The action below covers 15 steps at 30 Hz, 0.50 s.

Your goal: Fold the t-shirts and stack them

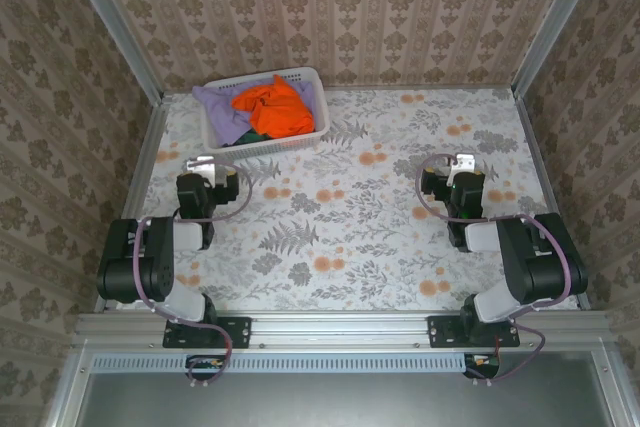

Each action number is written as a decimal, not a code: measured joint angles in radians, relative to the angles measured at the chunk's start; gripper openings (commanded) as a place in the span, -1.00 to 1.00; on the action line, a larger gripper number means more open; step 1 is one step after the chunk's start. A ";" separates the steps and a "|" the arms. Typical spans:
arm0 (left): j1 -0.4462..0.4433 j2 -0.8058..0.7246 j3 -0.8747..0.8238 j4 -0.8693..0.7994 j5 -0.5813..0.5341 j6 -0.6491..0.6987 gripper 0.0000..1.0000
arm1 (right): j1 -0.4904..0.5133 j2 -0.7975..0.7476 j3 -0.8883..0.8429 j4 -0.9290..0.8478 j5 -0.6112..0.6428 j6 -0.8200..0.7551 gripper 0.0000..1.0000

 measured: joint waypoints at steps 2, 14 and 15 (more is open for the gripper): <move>0.000 0.000 0.000 0.000 0.003 0.003 1.00 | 0.000 0.000 0.000 0.000 0.000 -0.001 0.99; 0.000 0.000 0.000 0.000 0.007 0.003 1.00 | 0.000 0.000 0.000 0.000 0.000 -0.002 0.99; 0.000 0.000 0.000 0.000 0.007 0.003 1.00 | 0.000 0.000 0.000 0.000 0.000 -0.002 0.99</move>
